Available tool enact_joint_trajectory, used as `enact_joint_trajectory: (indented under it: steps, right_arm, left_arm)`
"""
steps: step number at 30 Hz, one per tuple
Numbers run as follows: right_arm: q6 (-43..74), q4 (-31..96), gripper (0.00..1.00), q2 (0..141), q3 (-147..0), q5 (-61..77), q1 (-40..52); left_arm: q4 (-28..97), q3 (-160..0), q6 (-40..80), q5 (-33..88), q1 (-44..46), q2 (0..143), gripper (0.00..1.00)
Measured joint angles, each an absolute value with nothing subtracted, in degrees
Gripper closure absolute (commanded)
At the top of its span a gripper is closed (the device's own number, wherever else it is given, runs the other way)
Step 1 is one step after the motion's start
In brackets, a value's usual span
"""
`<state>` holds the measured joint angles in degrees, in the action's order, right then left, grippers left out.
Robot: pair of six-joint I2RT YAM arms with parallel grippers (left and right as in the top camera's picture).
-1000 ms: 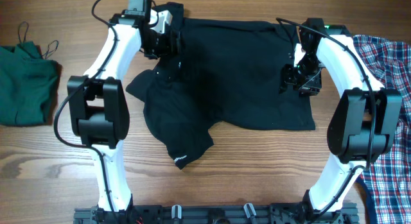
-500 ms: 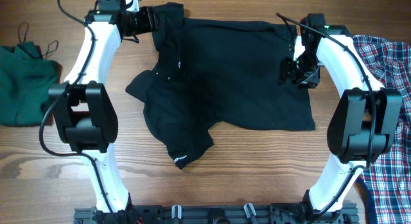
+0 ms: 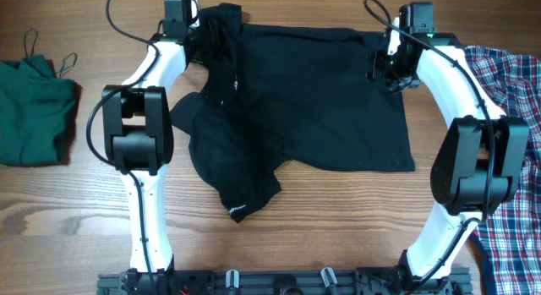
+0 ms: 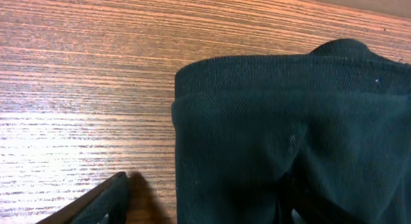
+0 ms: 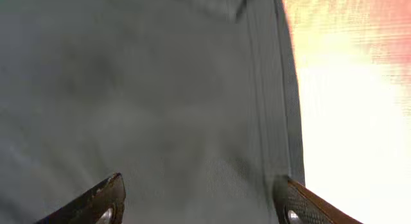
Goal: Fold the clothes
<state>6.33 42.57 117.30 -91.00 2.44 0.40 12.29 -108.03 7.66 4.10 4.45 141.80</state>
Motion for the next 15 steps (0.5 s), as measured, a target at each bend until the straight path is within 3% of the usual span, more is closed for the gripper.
enact_joint_trajectory:
  steps: [1, 3, 4, 6, 7, 9, 12, 15]
  right_arm:
    - [6.28, 41.12, 0.11, 117.30, -91.00, 2.42, 0.40]
    - [6.11, 36.64, 0.14, 117.30, -91.00, 2.31, 0.40]
    - [6.02, 34.46, 0.33, 117.36, -90.98, 2.37, 0.40]
    - [4.86, 30.92, 0.93, 117.80, -91.00, 3.66, 0.38]
    - [3.81, 29.21, 0.96, 118.56, -91.02, 5.08, 0.40]
    - [2.70, 26.76, 0.96, 122.54, -91.02, 7.68, 0.40]
    - [1.61, 24.36, 0.96, 128.44, -91.02, 8.80, 0.40]
    - [1.15, 23.14, 0.96, 129.29, -91.35, 8.99, 0.23]
  left_arm:
    - [12.03, -108.03, 7.66, 3.88, 4.45, 141.88, 0.32]
    - [11.94, -108.03, 7.64, 2.31, 4.45, 141.97, 0.31]
    - [12.01, -108.03, 7.38, 1.41, 4.45, 141.97, 0.31]
    - [12.32, -108.03, 6.02, 0.69, 4.45, 141.97, 0.31]
    - [12.38, -108.03, 5.34, 0.58, 4.45, 141.97, 0.32]
    - [12.34, -108.03, 3.60, 0.01, 4.45, 142.08, 0.44]
    - [12.14, -108.01, 2.46, -0.54, 4.45, 142.21, 0.70]
    - [11.79, -108.01, 1.67, -4.05, 4.38, 142.43, 0.73]
